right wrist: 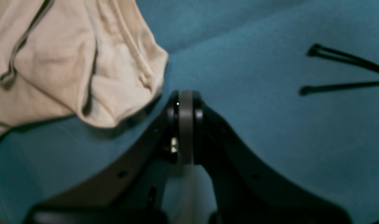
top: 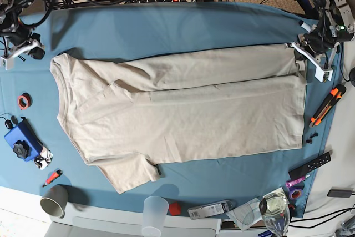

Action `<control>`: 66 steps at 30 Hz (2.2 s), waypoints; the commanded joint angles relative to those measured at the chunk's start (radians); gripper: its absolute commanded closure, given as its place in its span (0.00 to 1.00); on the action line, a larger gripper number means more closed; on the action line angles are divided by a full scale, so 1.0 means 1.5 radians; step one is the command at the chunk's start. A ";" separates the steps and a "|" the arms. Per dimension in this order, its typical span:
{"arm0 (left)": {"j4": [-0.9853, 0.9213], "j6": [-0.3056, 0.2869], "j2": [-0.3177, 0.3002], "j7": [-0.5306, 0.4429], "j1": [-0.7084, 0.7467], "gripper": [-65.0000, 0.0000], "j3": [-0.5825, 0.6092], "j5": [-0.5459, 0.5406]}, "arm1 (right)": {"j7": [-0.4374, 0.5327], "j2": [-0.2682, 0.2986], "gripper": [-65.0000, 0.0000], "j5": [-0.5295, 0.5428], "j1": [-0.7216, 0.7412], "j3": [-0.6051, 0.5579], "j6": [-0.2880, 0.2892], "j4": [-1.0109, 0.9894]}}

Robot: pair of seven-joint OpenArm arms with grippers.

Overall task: Fold the T-shirt properly
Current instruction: 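Drag the folded shirt toward the robot with both grippers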

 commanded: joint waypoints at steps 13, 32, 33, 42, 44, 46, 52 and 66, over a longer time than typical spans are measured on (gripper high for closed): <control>0.012 0.004 -0.012 -0.001 -0.002 1.00 -0.005 -0.024 | 0.014 0.015 0.69 0.031 -0.002 0.002 0.007 0.024; 0.012 0.004 -0.012 -0.018 -0.002 1.00 -0.005 -0.024 | 0.162 0.010 0.64 -0.121 0.004 -0.161 -0.076 0.024; 0.012 0.004 -0.012 -0.018 -0.002 1.00 -0.005 -0.024 | 0.162 0.009 0.64 -0.120 0.006 -0.165 -0.076 0.024; 0.012 0.004 -0.012 -0.018 -0.004 1.00 -0.005 -0.024 | 0.187 0.009 0.64 -0.160 0.026 -0.164 -0.106 0.023; 0.012 0.004 -0.012 -0.018 -0.004 1.00 -0.005 -0.024 | 0.187 0.010 0.64 -0.159 0.031 -0.164 -0.106 0.008; 0.012 0.004 -0.012 -0.018 -0.004 1.00 -0.005 -0.024 | 0.187 0.010 0.64 -0.159 0.044 -0.164 -0.106 -0.032; 0.012 -0.001 -0.012 -0.018 -0.004 1.00 -0.005 -0.024 | 0.147 0.010 0.64 -0.115 0.099 -0.164 -0.032 -0.204; 0.012 -0.001 -0.011 -0.033 -0.005 1.00 -0.005 -0.024 | -0.049 0.010 0.65 0.025 0.084 -0.164 0.010 -0.238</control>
